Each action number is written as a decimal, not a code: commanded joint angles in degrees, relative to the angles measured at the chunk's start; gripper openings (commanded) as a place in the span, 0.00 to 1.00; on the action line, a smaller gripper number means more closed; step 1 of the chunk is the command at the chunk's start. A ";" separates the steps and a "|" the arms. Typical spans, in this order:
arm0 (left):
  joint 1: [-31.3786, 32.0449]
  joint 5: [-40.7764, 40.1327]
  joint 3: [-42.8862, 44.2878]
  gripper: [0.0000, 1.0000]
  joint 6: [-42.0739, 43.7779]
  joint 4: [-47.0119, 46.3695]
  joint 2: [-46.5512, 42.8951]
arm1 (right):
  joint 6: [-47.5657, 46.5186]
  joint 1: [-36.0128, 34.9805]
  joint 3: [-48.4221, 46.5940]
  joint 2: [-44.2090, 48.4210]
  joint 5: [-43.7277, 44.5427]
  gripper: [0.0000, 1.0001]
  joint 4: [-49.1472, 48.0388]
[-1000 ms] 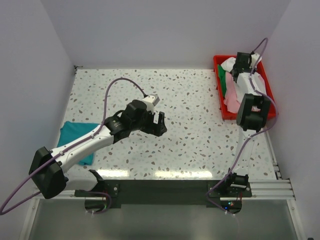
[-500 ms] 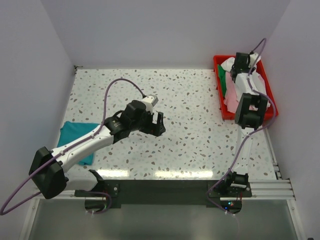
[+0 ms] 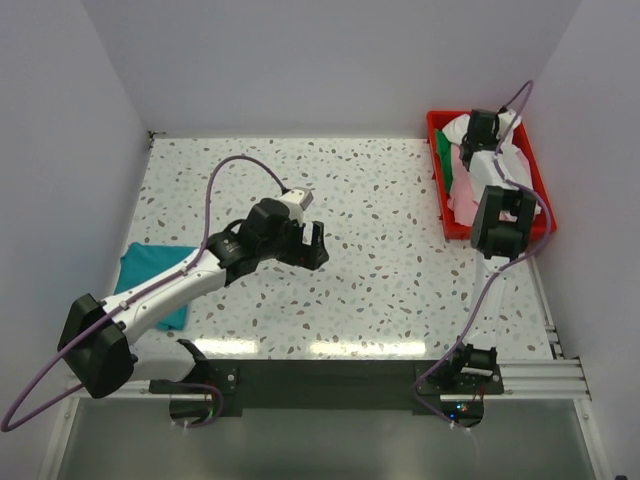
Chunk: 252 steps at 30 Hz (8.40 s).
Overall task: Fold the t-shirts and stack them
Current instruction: Grab the tshirt from the pile, then move the tshirt to the center of the board, then flatten the tshirt out
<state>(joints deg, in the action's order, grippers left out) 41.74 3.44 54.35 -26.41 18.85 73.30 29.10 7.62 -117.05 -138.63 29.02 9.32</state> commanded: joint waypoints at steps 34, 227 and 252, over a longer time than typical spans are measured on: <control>-1.22 -3.27 1.99 0.96 -0.57 -0.92 -2.98 | -14.15 -20.17 10.10 42.82 0.08 0.00 -5.72; -26.71 -11.09 6.83 0.48 -19.64 -5.04 21.89 | -6.78 -28.28 17.13 23.50 -10.73 0.00 19.59; -26.53 -5.20 -13.83 0.52 -20.43 -14.81 12.92 | -5.37 -19.75 -0.11 8.73 -8.45 0.00 18.63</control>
<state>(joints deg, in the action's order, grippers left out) 15.40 -4.60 40.38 -47.44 10.13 84.60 23.57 -12.71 -114.32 -130.06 19.00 28.73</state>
